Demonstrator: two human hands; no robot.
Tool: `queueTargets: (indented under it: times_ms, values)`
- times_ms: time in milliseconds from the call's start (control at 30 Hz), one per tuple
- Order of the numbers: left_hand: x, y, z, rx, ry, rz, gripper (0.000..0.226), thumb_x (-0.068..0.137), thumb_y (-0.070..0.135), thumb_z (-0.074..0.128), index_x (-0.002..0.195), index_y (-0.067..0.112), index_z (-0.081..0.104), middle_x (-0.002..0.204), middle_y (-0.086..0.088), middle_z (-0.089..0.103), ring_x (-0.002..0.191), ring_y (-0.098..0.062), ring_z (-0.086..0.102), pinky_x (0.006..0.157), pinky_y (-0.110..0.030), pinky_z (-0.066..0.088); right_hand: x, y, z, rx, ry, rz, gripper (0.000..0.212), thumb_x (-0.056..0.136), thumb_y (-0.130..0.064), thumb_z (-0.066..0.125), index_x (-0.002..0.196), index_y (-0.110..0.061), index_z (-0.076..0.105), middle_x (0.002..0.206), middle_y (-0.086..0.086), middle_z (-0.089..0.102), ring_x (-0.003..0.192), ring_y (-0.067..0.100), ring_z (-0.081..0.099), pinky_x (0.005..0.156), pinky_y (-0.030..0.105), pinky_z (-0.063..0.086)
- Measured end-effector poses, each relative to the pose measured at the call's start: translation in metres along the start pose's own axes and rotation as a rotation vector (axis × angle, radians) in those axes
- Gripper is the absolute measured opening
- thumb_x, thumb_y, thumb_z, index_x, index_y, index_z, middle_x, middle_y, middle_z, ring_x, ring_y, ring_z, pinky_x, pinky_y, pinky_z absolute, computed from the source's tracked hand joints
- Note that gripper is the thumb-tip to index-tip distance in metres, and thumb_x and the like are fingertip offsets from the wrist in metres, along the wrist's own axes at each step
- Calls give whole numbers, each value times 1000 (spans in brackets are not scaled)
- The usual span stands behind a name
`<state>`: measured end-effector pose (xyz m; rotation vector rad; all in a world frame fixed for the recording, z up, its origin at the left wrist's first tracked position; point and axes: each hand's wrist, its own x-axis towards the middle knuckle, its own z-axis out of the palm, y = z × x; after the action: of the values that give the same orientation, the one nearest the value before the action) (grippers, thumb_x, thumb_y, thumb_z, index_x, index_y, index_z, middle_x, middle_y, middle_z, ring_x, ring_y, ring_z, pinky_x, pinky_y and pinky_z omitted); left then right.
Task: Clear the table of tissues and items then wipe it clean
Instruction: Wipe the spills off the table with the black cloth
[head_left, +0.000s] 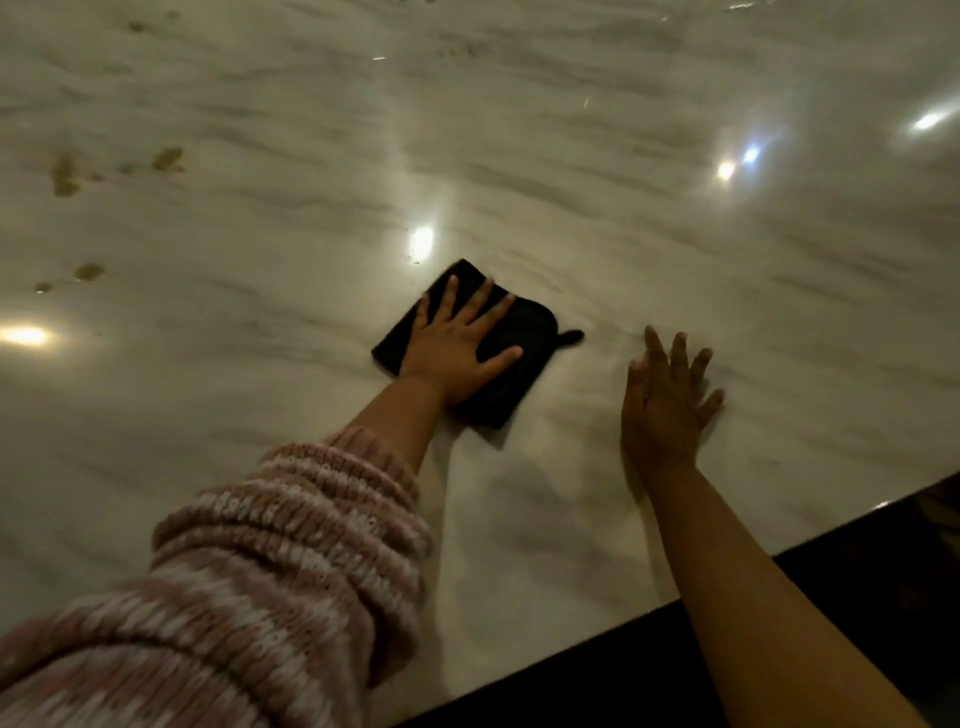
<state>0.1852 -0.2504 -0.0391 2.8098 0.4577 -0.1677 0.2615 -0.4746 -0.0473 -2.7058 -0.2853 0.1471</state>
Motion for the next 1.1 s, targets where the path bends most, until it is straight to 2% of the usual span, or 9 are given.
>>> queueTargets:
  times_ms: [200,333,433,533,667,767,900,1000,1100]
  values:
    - [-30,-38,1,-53,106,-331,68,90,64,28,149,39,4,159,5,-7,144,-30,-14,114,-53,-8,-4,-1,5,-42,36,-22,49,99,-46,17,148,-38,14,159,1,7,146,21,-7,115,46,-5]
    - [-56,-19,11,-70,135,-500,69,92,62,23,149,33,-3,158,0,-12,143,-34,-17,112,-58,-9,-5,2,6,-20,47,-62,50,100,-46,18,148,-35,17,159,3,12,147,23,-3,116,46,-2]
    - [-74,5,21,-87,129,-540,70,93,61,21,149,31,-7,158,-1,-15,141,-37,-19,109,-59,-11,-8,5,2,73,62,-94,53,97,-46,18,148,-31,24,157,6,18,147,24,1,116,43,2]
    - [-84,31,31,-83,120,-532,70,93,61,20,149,30,-9,157,-2,-18,140,-38,-21,109,-59,-12,-10,10,-3,212,61,-135,56,94,-45,19,147,-26,29,156,9,21,146,26,2,116,42,6]
    - [-102,65,41,-56,94,-443,71,92,62,20,148,30,-10,157,-1,-19,140,-37,-22,109,-57,-15,-29,22,-10,404,-7,-170,50,99,-39,25,147,-23,29,156,11,20,146,26,-2,118,45,1]
    - [-128,79,48,-25,62,-322,71,91,65,18,147,34,-11,156,2,-20,140,-35,-24,109,-54,-17,-55,29,-17,395,-79,-219,46,102,-35,27,147,-26,27,157,8,18,146,23,-3,119,44,3]
    - [-170,74,59,34,31,-164,75,75,76,-4,140,43,-19,154,8,-23,139,-29,-27,110,-52,-18,-80,26,-17,353,-149,-288,45,102,-37,27,147,-32,24,158,4,15,146,20,-5,117,43,1]
    - [-190,56,61,57,31,-94,79,69,80,-14,139,44,-15,151,10,-20,140,-29,-23,111,-49,-15,-86,12,-13,328,-167,-318,48,100,-42,23,147,-33,23,158,4,14,146,19,-6,116,43,-2]
    - [-191,30,52,62,33,-73,78,72,81,-6,140,44,-11,152,12,-17,140,-27,-20,111,-47,-15,-89,-10,-4,297,-161,-335,49,99,-42,23,147,-33,22,158,4,14,146,20,-6,116,43,-3]
